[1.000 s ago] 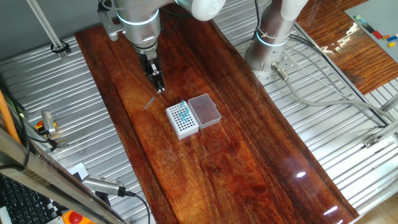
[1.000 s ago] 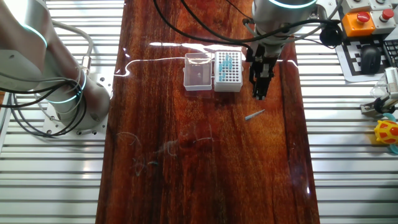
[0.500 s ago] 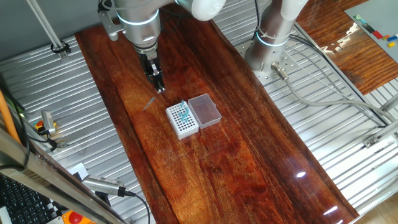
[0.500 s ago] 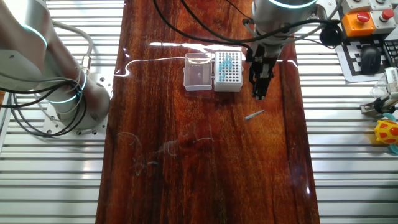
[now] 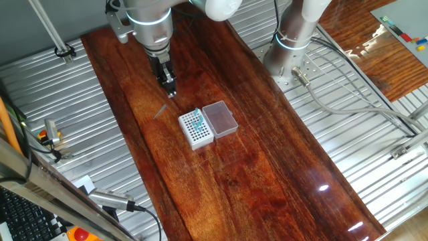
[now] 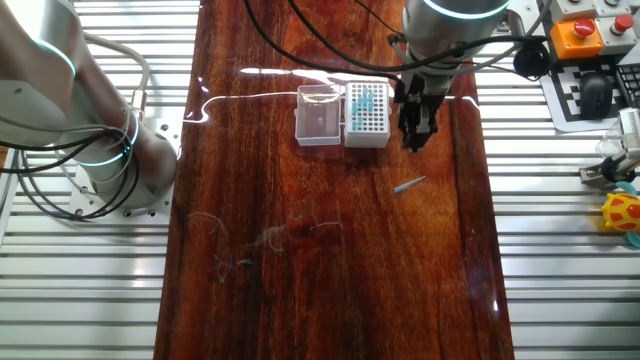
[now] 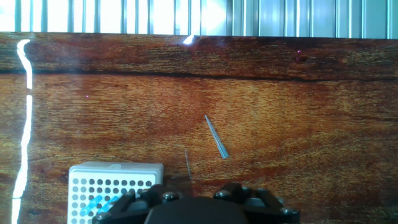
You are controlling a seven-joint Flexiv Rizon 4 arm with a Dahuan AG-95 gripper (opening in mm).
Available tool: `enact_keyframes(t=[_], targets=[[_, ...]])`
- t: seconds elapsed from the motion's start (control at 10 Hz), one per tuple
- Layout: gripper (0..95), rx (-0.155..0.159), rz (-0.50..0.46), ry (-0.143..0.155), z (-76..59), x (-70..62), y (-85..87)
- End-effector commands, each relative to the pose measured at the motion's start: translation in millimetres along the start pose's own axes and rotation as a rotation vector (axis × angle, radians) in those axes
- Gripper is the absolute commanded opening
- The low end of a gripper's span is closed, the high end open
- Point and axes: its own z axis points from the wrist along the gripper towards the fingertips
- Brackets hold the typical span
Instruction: Insert a medium pipette tip into the holder for medium pipette tips
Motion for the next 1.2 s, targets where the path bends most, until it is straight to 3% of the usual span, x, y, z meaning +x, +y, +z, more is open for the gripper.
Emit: enact_keyframes(t=[0.1, 0.6, 0.9, 1.0, 1.2], targets=[[0.0, 0.001, -0.001, 0.000, 0.0, 0.1, -0.1], [0.0, 0.001, -0.003, 0.001, 0.1, 0.2, -0.1], [0.0, -0.003, -0.057, -0.002, 0.0, 3.9, 0.0], [0.0, -0.004, -0.094, -0.005, 0.0, 3.9, -0.1], [0.0, 0.013, -0.274, 0.005, -1.2, 0.2, -3.3]])
